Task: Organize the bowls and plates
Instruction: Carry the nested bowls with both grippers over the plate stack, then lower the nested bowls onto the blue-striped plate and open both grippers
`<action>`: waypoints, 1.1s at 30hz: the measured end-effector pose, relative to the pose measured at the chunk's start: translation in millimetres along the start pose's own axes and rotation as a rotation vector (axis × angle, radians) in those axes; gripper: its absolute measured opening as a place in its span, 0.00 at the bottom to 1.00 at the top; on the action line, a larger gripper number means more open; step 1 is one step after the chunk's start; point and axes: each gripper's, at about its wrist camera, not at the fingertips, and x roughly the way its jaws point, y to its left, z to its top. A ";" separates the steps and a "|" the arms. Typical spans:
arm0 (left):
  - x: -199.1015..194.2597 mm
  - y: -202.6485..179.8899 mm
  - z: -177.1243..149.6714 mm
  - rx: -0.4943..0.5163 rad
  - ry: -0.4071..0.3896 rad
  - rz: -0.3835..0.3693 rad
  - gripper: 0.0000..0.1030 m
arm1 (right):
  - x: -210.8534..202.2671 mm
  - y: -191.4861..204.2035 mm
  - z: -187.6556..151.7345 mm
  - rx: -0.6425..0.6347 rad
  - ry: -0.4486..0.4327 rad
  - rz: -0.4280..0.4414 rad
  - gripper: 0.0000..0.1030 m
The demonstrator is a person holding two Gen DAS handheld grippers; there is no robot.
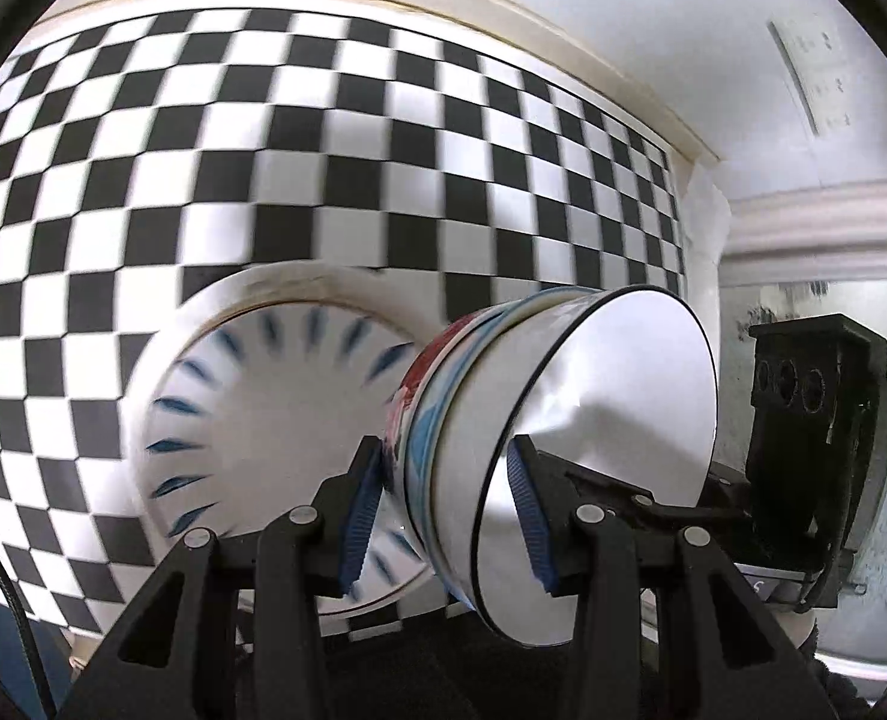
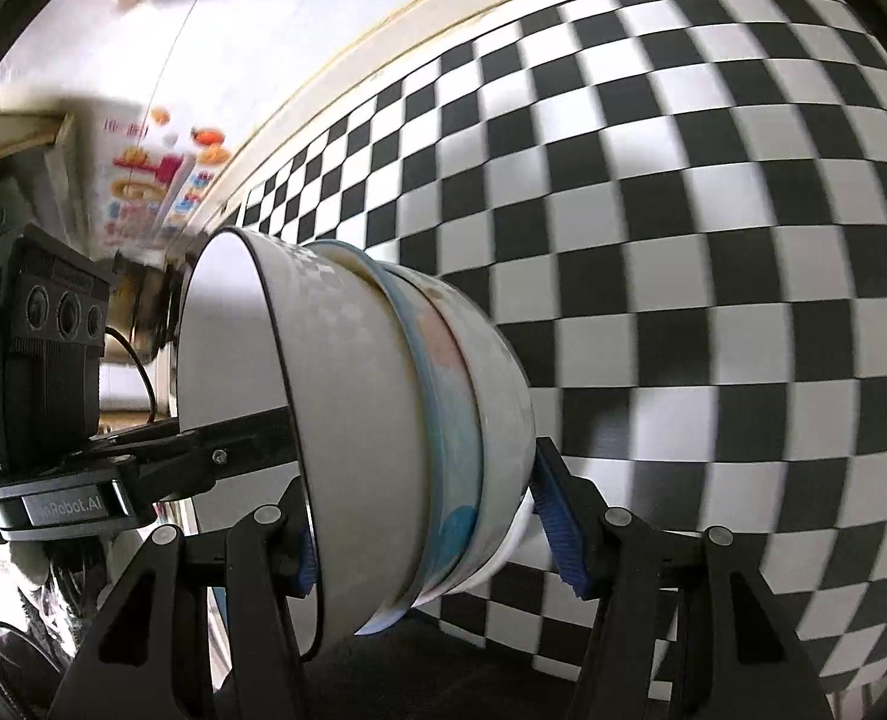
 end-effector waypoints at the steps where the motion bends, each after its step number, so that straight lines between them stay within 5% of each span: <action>1: -2.1 7.5 -2.5 -0.012 -0.003 0.000 0.37 | 7.6 6.2 -0.1 -0.009 0.011 0.001 0.59; 14: -5.4 73.4 -11.3 -0.093 0.001 0.012 0.37 | 74.4 41.4 2.4 -0.056 0.098 -0.016 0.58; 33: 7.4 72.9 -10.9 -0.064 0.040 0.038 0.37 | 79.5 30.1 3.2 -0.027 0.105 -0.042 0.58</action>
